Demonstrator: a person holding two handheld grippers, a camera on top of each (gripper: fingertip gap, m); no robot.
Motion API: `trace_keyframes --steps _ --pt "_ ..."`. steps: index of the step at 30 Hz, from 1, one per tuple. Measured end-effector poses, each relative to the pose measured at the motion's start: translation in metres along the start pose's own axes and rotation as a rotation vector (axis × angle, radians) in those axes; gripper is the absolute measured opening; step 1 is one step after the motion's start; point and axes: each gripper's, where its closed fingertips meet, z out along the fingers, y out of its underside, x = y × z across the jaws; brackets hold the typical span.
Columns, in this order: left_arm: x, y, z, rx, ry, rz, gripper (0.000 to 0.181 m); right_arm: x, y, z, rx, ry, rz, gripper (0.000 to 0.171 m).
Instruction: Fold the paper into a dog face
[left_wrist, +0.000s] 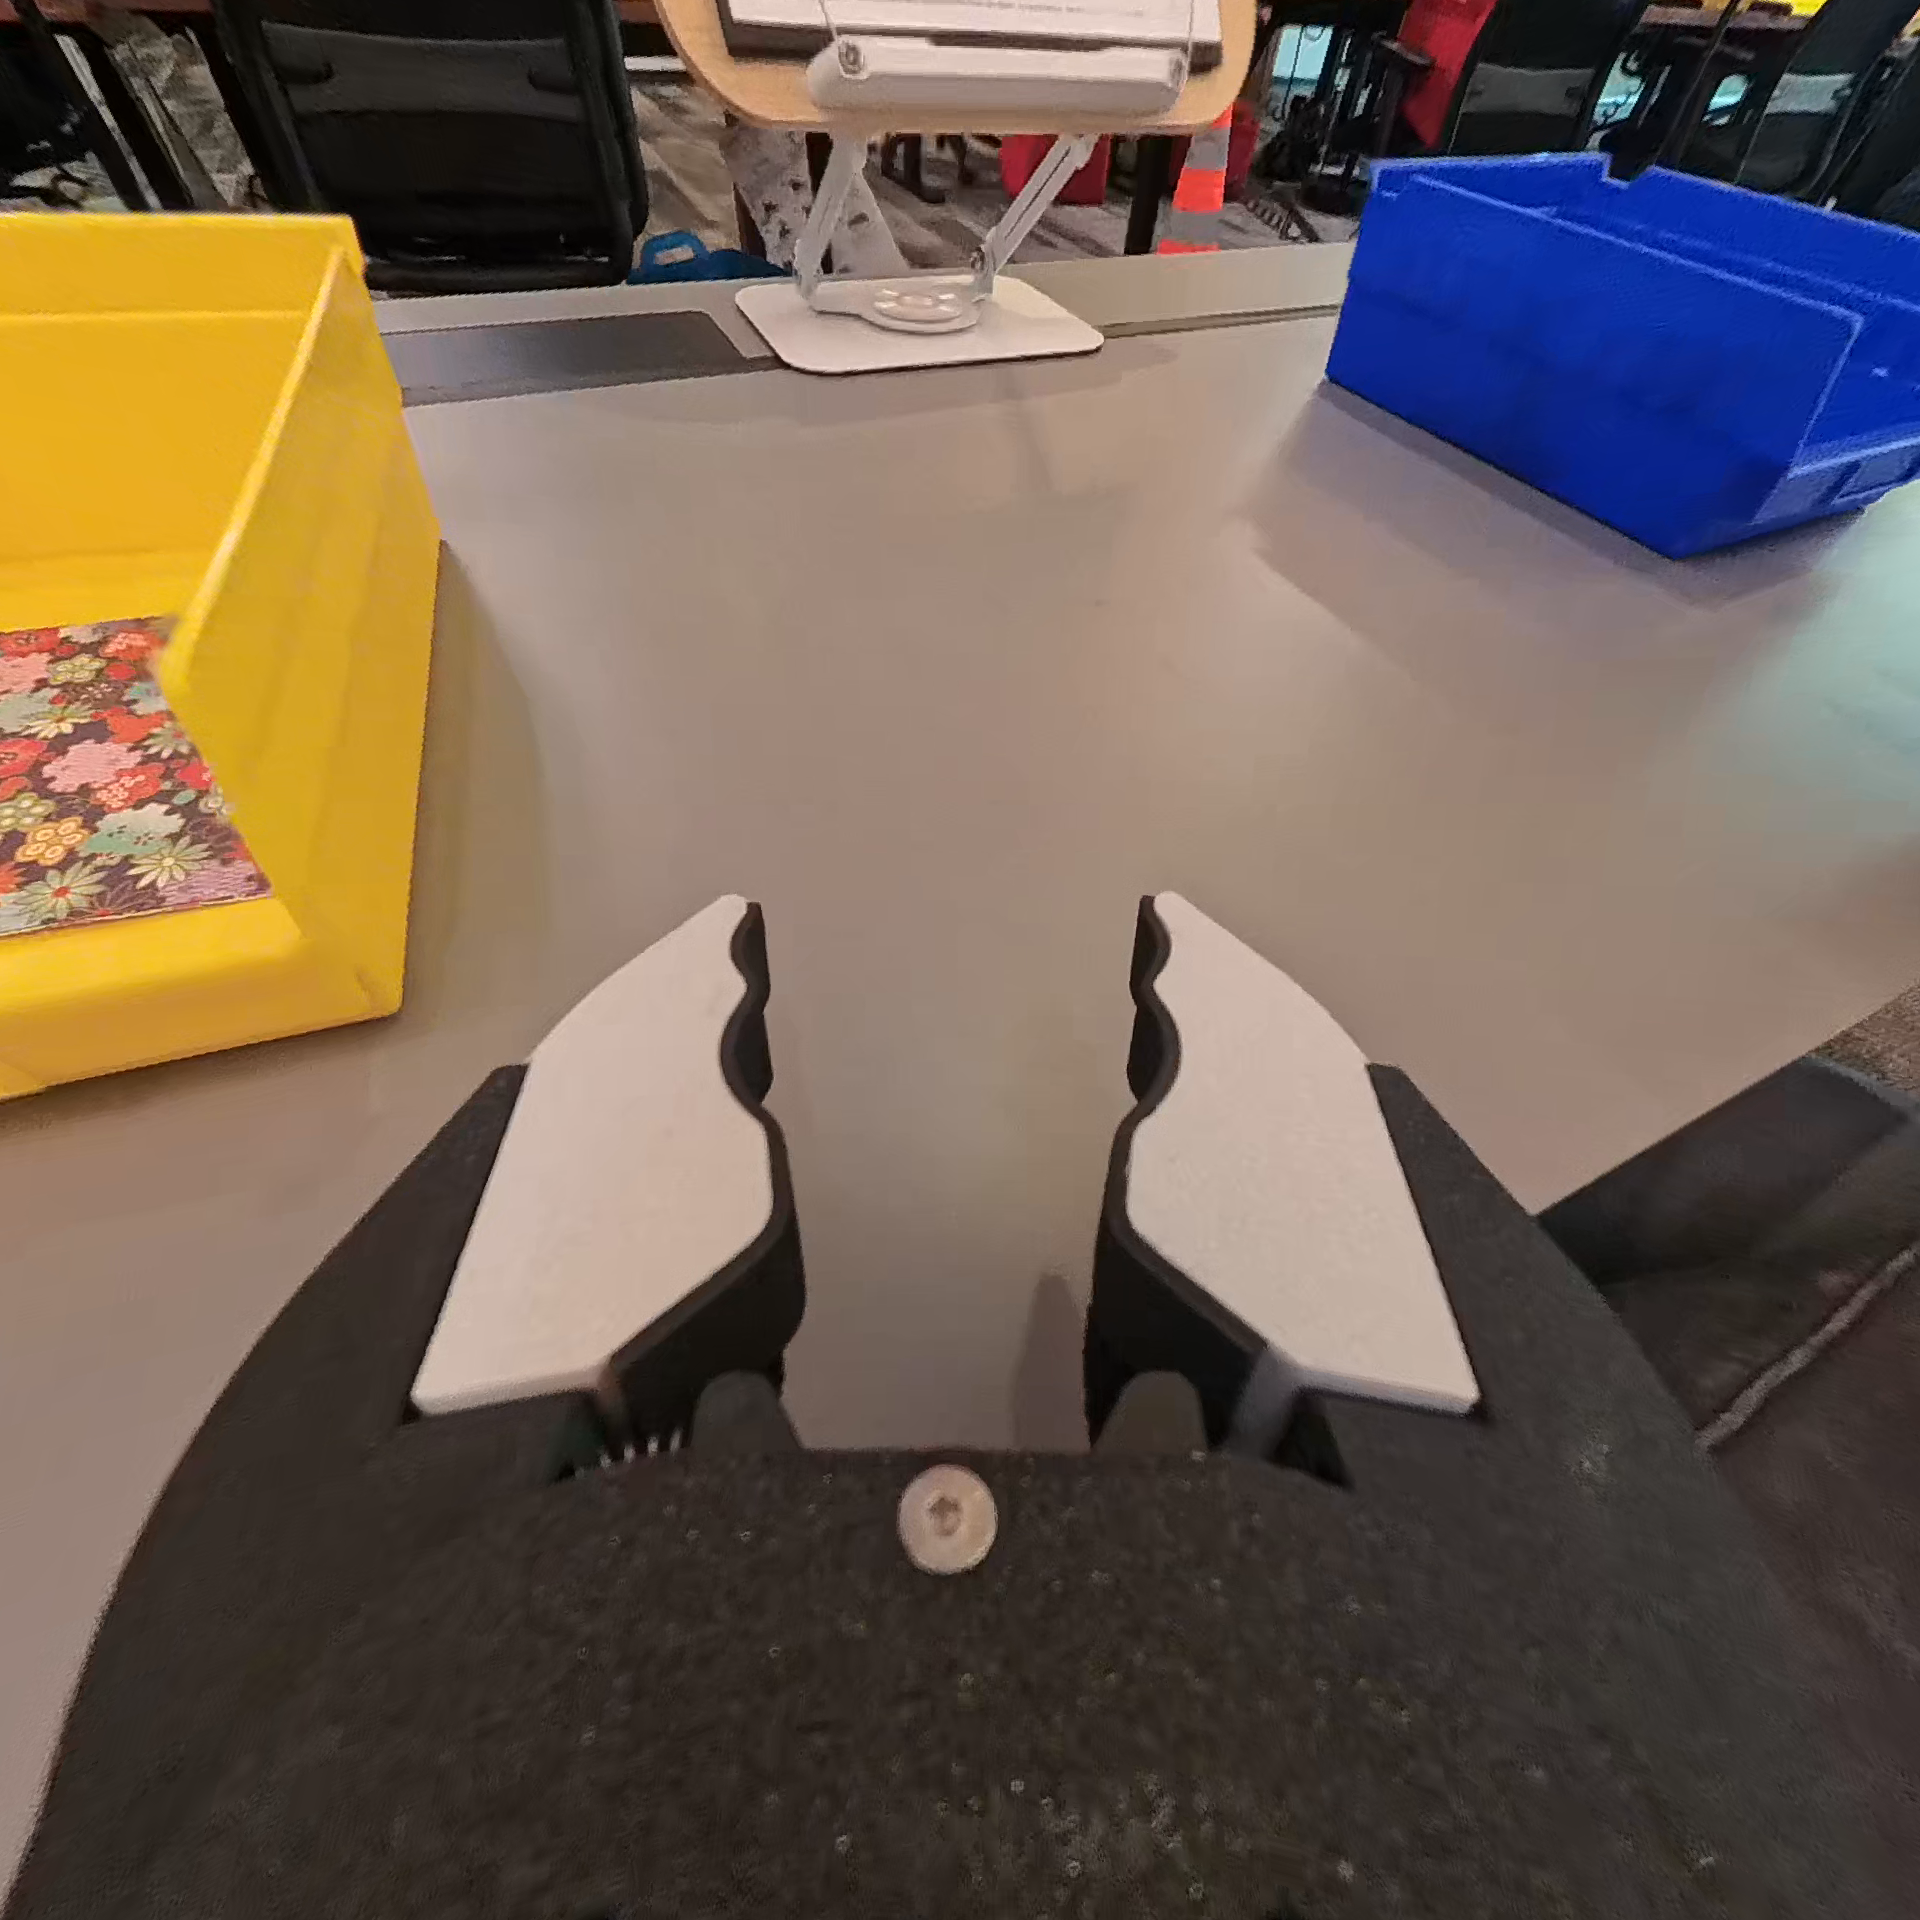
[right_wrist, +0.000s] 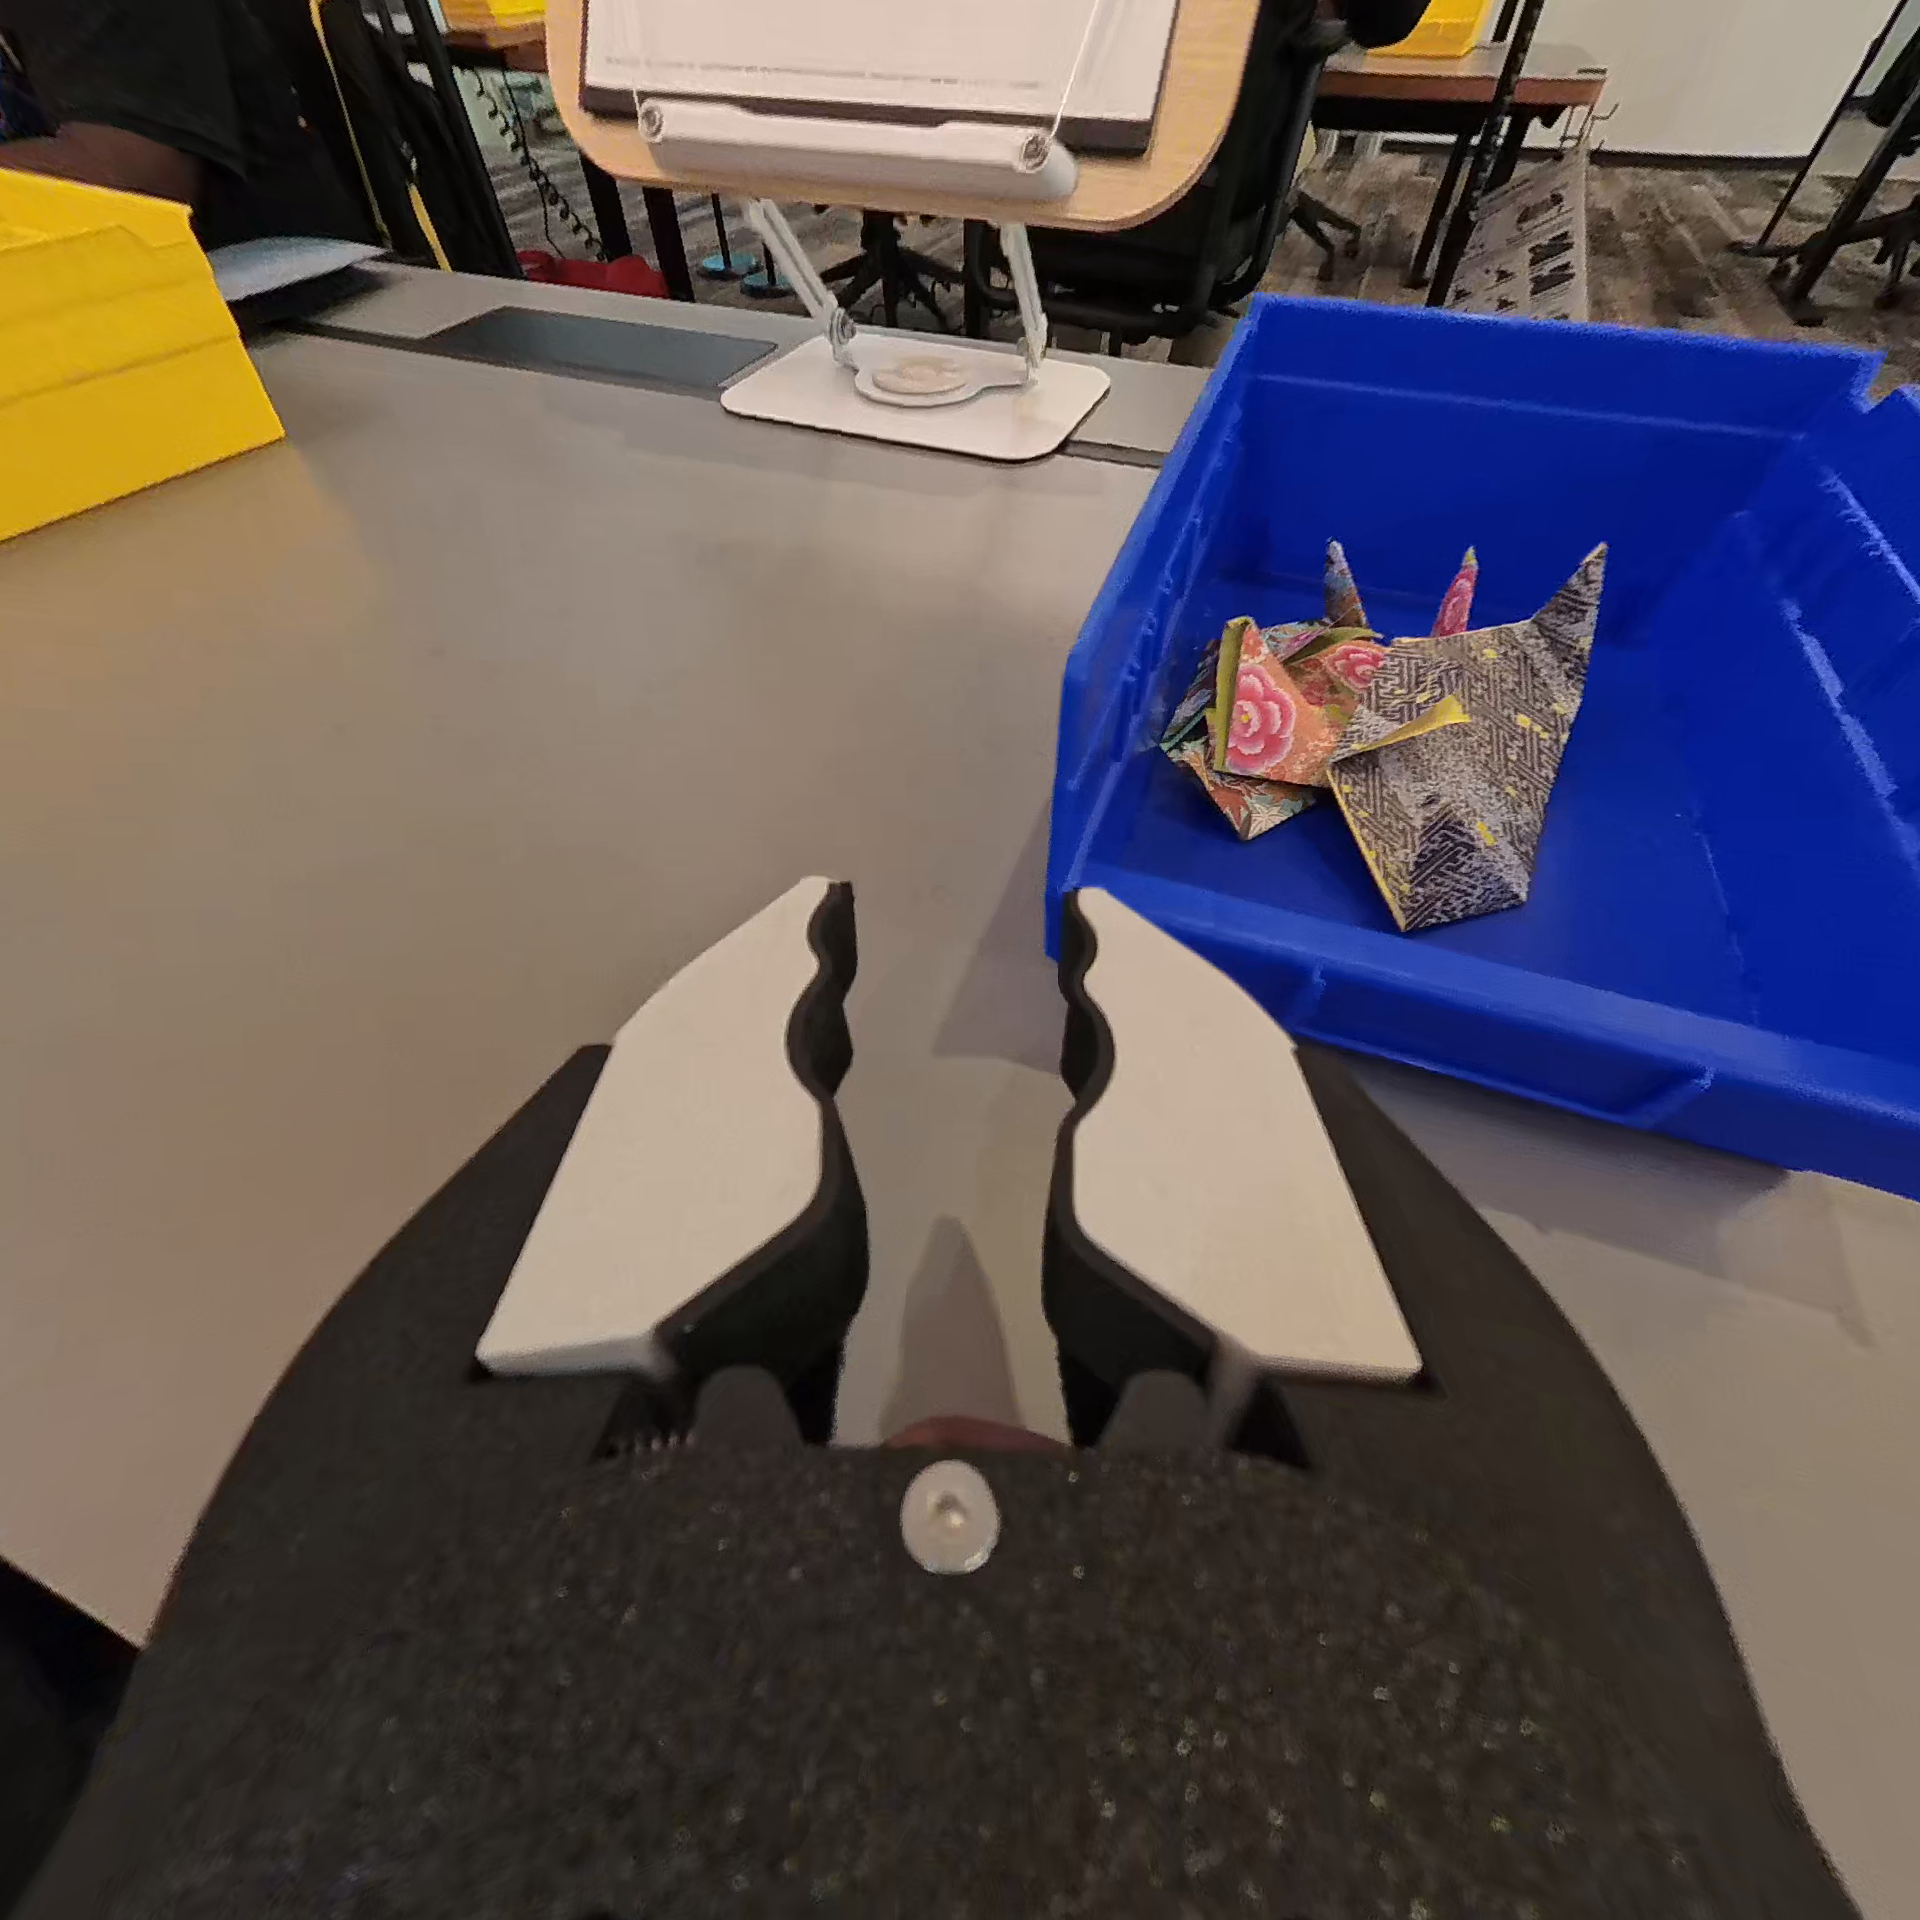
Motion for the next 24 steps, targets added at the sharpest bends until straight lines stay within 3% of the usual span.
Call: trace_keyframes --steps 4,8,11,16,24 --pt "-0.028 -0.033 -0.013 -0.035 0.068 0.086 0.069 -0.003 0.002 0.000 -0.010 0.003 -0.037 0.037" --pt "-0.122 -0.037 -0.016 -0.376 -0.025 0.366 0.072 0.000 0.001 0.002 -0.002 0.004 -0.049 0.036" --pt "-0.175 -0.032 0.006 -0.537 -0.007 0.503 0.067 0.006 0.000 0.003 0.003 0.012 -0.019 0.036" --pt "-0.222 0.003 0.038 -0.791 0.164 0.731 0.062 0.014 -0.003 0.002 0.028 0.024 0.035 0.035" --pt "-0.237 0.035 0.071 -0.963 0.414 0.786 0.064 0.022 0.007 0.001 -0.004 0.092 0.025 0.035"
